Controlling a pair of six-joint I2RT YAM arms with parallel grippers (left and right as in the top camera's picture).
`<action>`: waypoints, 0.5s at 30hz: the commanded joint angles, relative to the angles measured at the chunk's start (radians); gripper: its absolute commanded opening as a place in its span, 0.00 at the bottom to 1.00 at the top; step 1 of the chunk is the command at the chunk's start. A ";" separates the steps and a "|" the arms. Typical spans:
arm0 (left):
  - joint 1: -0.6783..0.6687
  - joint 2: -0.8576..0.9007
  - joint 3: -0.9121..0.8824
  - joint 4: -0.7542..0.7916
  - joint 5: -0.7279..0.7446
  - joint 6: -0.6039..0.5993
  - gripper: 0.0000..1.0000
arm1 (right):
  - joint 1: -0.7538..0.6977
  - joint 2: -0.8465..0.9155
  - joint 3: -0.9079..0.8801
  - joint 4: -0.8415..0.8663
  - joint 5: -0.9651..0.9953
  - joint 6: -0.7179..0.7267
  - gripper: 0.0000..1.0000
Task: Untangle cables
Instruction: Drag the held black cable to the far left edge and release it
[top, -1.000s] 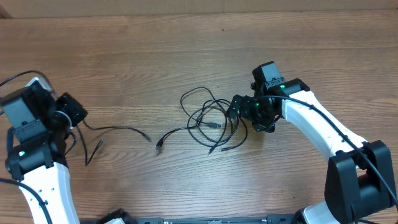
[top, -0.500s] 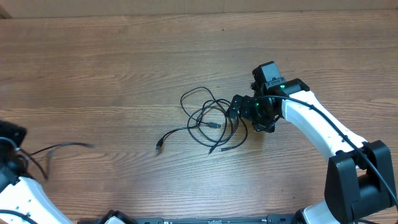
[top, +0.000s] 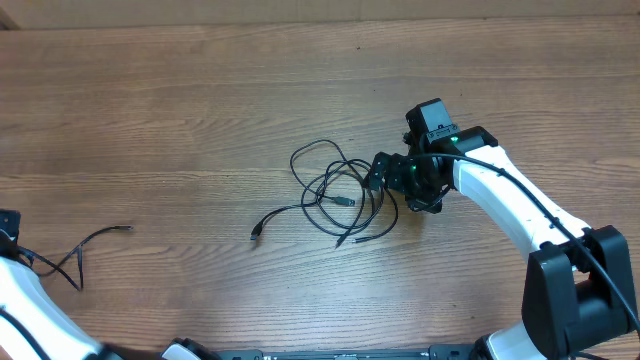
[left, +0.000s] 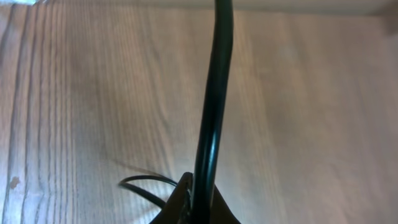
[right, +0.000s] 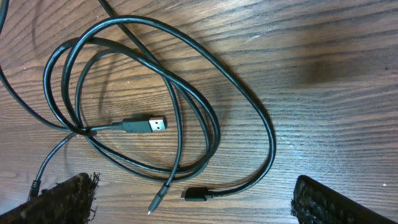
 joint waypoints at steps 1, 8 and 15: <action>0.002 0.112 0.023 0.029 -0.063 -0.039 0.04 | 0.004 0.002 -0.008 0.005 -0.002 -0.011 1.00; 0.002 0.354 0.023 0.051 -0.064 -0.061 0.07 | 0.004 0.002 -0.008 0.005 -0.002 -0.011 1.00; 0.002 0.439 0.023 0.045 -0.056 -0.065 1.00 | 0.004 0.002 -0.008 0.005 -0.002 -0.011 1.00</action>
